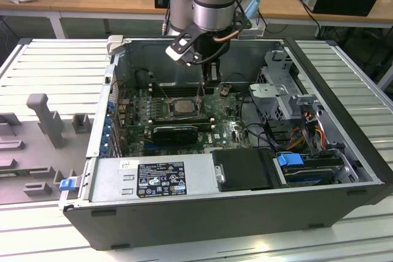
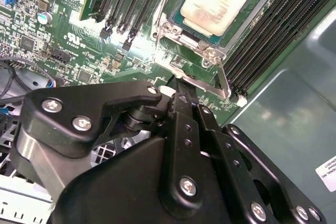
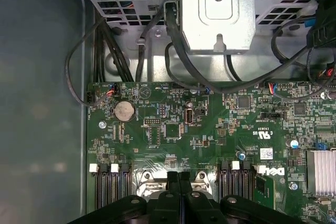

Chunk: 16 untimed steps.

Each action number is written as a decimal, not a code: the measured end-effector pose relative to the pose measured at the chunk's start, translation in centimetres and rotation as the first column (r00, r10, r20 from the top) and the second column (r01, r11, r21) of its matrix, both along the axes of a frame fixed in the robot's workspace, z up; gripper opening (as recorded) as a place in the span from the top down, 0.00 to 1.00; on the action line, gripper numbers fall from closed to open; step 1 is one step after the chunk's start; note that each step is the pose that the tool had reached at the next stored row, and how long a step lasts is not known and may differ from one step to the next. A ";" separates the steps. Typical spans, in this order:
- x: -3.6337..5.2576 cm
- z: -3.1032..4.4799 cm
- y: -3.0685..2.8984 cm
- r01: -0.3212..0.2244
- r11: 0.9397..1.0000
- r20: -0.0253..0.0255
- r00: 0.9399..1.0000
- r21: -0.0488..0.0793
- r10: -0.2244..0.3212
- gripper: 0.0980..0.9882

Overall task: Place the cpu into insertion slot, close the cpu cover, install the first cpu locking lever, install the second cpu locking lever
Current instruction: 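Close the cpu cover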

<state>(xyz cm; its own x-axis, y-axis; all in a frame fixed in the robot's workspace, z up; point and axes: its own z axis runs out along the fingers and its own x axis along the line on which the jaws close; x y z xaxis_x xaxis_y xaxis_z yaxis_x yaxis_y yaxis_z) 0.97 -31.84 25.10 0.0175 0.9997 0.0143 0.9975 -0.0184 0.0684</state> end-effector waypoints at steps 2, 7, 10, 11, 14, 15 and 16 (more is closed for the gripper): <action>-0.05 0.00 0.00 0.000 1.000 0.000 1.000 0.000 0.000 0.99; -0.22 0.00 0.00 0.000 1.000 0.000 1.000 0.000 0.000 0.99; -0.29 0.00 0.00 0.000 1.000 0.000 1.000 0.000 0.000 0.99; -0.31 0.00 0.00 0.000 1.000 0.000 1.000 0.000 0.000 0.99; -0.45 0.00 0.00 0.000 1.000 0.000 1.000 0.000 0.000 0.99; -0.49 0.00 0.00 0.000 1.000 0.000 1.000 0.000 0.000 0.99; -0.54 0.00 0.00 0.000 1.000 0.000 1.000 0.000 0.000 0.99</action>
